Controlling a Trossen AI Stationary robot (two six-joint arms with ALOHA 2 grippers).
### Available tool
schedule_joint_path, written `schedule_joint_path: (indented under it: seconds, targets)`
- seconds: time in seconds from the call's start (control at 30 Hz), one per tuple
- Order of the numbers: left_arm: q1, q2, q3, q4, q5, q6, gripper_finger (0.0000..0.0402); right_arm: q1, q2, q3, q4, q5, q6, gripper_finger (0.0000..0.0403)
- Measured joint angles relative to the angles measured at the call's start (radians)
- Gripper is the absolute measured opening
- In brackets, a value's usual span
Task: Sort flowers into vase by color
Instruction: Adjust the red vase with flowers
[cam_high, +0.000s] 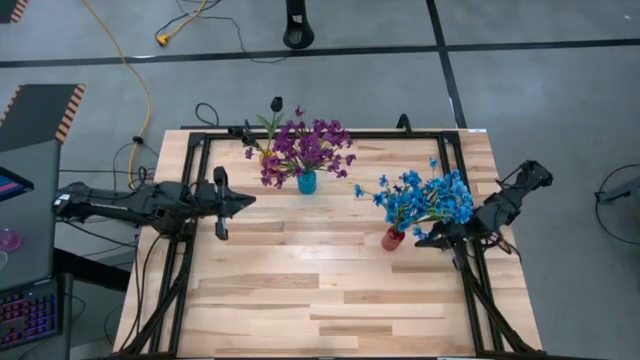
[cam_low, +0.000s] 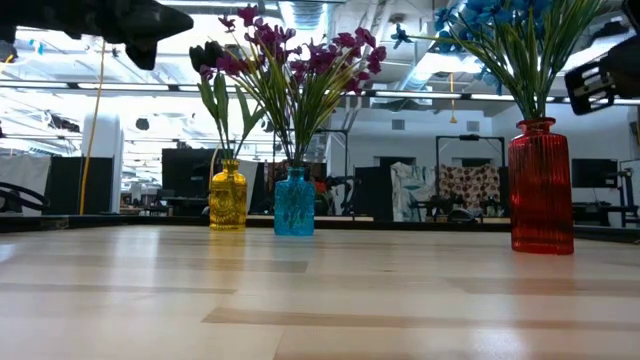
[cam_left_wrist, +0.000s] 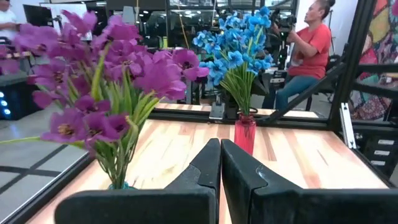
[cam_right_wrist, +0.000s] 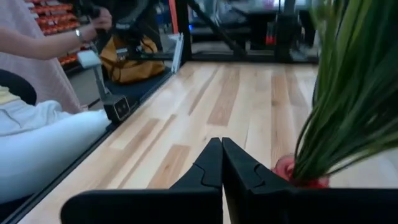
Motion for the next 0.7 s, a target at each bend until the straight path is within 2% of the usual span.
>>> schedule_joint_path:
  seconds: [0.17, 0.23, 0.47, 0.6, 0.7]
  targets:
    - [0.000, -0.073, 0.000, -0.067, 0.001, -0.012, 0.0000, -0.002, -0.022, -0.001, 0.017, 0.106, -0.071, 0.0027]
    - [-0.001, -0.088, 0.000, -0.089, 0.001, -0.015, 0.0000, -0.008, -0.018, -0.019, 0.086, 0.142, -0.106, 0.0027]
    - [-0.019, -0.095, -0.001, -0.122, 0.030, 0.005, 0.0000, -0.037, -0.021, -0.116, 0.242, 0.122, -0.187, 0.0027]
    - [-0.026, -0.115, -0.073, -0.025, 0.038, 0.032, 0.0000, -0.059, -0.022, -0.117, 0.246, 0.122, -0.204, 0.0027]
    - [-0.026, -0.135, -0.176, 0.132, 0.035, 0.069, 0.0000, -0.087, -0.025, -0.118, 0.245, 0.122, -0.240, 0.0027]
